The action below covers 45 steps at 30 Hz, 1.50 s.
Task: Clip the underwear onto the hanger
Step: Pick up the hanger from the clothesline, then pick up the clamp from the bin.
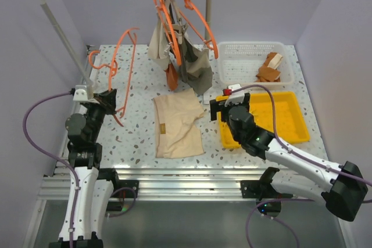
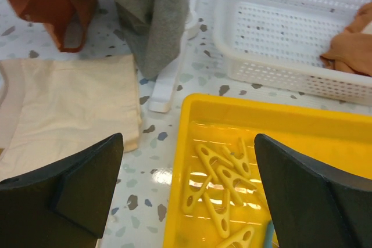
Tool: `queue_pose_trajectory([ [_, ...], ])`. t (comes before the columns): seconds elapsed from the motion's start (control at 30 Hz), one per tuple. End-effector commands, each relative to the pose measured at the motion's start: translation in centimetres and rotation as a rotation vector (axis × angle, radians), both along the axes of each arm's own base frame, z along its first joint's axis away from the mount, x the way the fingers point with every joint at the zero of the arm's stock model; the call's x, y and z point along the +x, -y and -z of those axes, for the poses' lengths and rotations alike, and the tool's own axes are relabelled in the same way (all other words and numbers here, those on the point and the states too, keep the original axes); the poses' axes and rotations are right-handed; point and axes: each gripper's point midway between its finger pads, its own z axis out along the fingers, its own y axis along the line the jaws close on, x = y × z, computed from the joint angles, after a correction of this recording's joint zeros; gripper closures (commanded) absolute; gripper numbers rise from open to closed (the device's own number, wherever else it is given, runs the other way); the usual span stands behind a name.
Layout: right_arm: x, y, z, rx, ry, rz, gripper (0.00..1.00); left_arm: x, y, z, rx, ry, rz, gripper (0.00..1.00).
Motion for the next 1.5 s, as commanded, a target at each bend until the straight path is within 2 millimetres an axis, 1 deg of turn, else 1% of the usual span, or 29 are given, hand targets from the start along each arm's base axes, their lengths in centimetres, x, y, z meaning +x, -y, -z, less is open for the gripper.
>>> queue_pose_trajectory([
  [0.0, 1.0, 3.6, 0.2, -0.035, -0.031, 0.211, 0.01, 0.3, 0.2, 2.0, -0.084, 0.040, 0.002, 1.00],
  [0.03, 1.2, 4.0, 0.5, -0.021, -0.043, 0.230, 0.01, 0.4, 0.2, 2.7, -0.087, 0.030, 0.002, 1.00],
  [0.07, 1.3, 4.3, 0.9, -0.013, -0.054, 0.238, 0.01, 0.5, 0.8, 3.8, -0.089, 0.008, 0.018, 1.00],
  [0.1, 1.5, 5.4, 1.4, -0.018, -0.076, 0.270, 0.01, 0.5, 1.0, 4.0, -0.085, 0.011, 0.026, 1.00],
  [0.13, 1.6, 5.8, 1.6, 0.002, -0.087, 0.284, 0.01, 0.6, 1.1, 4.3, -0.081, 0.004, 0.026, 1.00],
  [0.17, 1.7, 6.8, 2.1, 0.003, -0.113, 0.305, 0.01, 0.5, 1.4, 4.7, -0.080, -0.002, 0.033, 1.00],
  [0.27, 2.5, 7.6, 3.3, 0.027, -0.185, 0.314, 0.01, 0.5, 1.9, 4.9, -0.081, 0.001, 0.058, 1.00],
  [0.3, 3.3, 9.4, 3.6, 0.044, -0.204, 0.368, 0.02, 0.5, 2.1, 4.8, -0.083, 0.006, 0.067, 1.00],
  [0.33, 4.0, 9.9, 5.4, 0.041, -0.259, 0.394, 0.01, 0.5, 2.3, 4.8, -0.081, 0.006, 0.073, 1.00],
  [0.37, 4.9, 10.2, 5.6, 0.067, -0.280, 0.400, 0.02, 0.5, 2.3, 5.1, -0.080, 0.001, 0.075, 1.00],
  [0.4, 5.6, 11.1, 6.6, 0.095, -0.321, 0.411, 0.01, 0.6, 2.3, 5.3, -0.077, -0.003, 0.073, 1.00],
  [0.47, 6.5, 11.1, 8.4, 0.114, -0.377, 0.417, 0.02, 0.5, 2.2, 5.5, -0.076, -0.005, 0.069, 1.00],
  [0.53, 6.7, 11.1, 9.1, 0.116, -0.397, 0.429, 0.01, 0.5, 2.4, 5.5, -0.074, -0.006, 0.077, 1.00],
  [0.57, 6.6, 11.5, 9.7, 0.112, -0.407, 0.448, 0.01, 0.4, 3.2, 5.6, -0.074, -0.009, 0.105, 1.00],
  [0.6, 6.5, 11.8, 9.8, 0.115, -0.410, 0.467, 0.01, 0.5, 3.2, 5.5, -0.073, -0.010, 0.109, 1.00],
  [0.67, 6.2, 12.5, 10.4, 0.139, -0.429, 0.511, 0.01, 0.9, 3.6, 6.2, -0.070, -0.040, 0.126, 1.00],
  [0.7, 6.1, 12.6, 10.5, 0.146, -0.431, 0.523, 0.01, 1.1, 3.8, 6.4, -0.070, -0.046, 0.133, 1.00],
  [0.73, 6.0, 12.7, 10.6, 0.167, -0.434, 0.545, 0.01, 1.3, 4.2, 7.2, -0.071, -0.070, 0.157, 1.00],
  [0.8, 5.8, 12.7, 11.2, 0.192, -0.441, 0.561, 0.01, 1.5, 4.6, 7.2, -0.084, -0.063, 0.175, 1.00],
  [0.83, 5.8, 12.8, 11.3, 0.199, -0.437, 0.572, 0.01, 1.5, 4.7, 7.7, -0.087, -0.071, 0.180, 1.00],
  [1.0, 5.5, 14.3, 12.4, 0.214, -0.451, 0.668, 0.02, 1.5, 4.8, 7.5, -0.083, -0.064, 0.180, 1.00],
  [1.03, 5.4, 15.2, 12.4, 0.226, -0.473, 0.704, 0.01, 1.5, 4.9, 7.5, -0.083, -0.066, 0.181, 1.00],
  [1.1, 5.4, 15.5, 12.3, 0.258, -0.486, 0.734, 0.01, 1.5, 4.9, 7.4, -0.079, -0.064, 0.181, 1.00],
  [1.13, 5.1, 15.8, 12.3, 0.256, -0.501, 0.755, 0.01, 1.3, 5.1, 7.2, -0.079, -0.057, 0.186, 1.00],
  [1.2, 4.9, 15.5, 12.5, 0.291, -0.511, 0.757, 0.01, 1.2, 5.3, 7.0, -0.075, -0.053, 0.189, 1.00],
  [1.23, 4.2, 15.8, 12.9, 0.306, -0.516, 0.795, 0.03, 1.1, 5.6, 7.1, -0.073, -0.054, 0.193, 1.00],
  [1.3, 3.8, 16.3, 12.9, 0.331, -0.501, 0.845, 0.07, 1.0, 6.0, 6.9, -0.071, -0.052, 0.207, 1.00],
  [1.43, 3.3, 16.9, 12.3, 0.378, -0.458, 0.897, 0.07, 0.9, 6.4, 6.9, -0.070, -0.051, 0.216, 1.00],
  [1.47, 3.2, 17.5, 12.0, 0.402, -0.429, 0.954, 0.07, 0.9, 6.5, 6.8, -0.067, -0.047, 0.220, 1.00],
])
